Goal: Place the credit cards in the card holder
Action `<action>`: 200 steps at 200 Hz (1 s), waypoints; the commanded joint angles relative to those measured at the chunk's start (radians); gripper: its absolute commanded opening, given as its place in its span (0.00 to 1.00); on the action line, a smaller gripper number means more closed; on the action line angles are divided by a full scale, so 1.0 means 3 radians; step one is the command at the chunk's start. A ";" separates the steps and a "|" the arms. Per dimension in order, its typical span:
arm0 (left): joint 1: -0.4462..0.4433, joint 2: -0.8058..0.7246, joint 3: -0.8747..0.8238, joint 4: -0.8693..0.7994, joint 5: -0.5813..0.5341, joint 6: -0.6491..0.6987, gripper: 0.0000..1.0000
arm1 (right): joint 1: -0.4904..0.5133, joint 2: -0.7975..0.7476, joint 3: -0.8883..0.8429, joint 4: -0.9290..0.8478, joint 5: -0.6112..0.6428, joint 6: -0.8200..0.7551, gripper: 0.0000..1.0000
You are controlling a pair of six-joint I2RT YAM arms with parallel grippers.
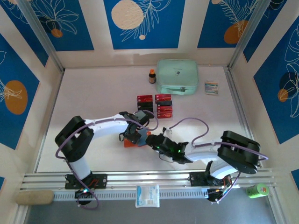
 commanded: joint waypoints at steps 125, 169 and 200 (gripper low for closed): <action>-0.0003 -0.0398 -0.0004 -0.0046 -0.0107 -0.0061 1.00 | -0.0670 -0.0233 0.0597 -0.1158 -0.1197 -0.1404 0.64; -0.0005 -0.0419 -0.0031 -0.0036 -0.0116 -0.0074 1.00 | -0.0590 0.0102 0.0894 -0.1551 -0.0975 -0.1428 0.64; -0.0004 -0.0430 -0.0044 -0.0036 -0.0110 -0.0083 1.00 | -0.0602 0.0263 0.0987 -0.1707 -0.0896 -0.1384 0.62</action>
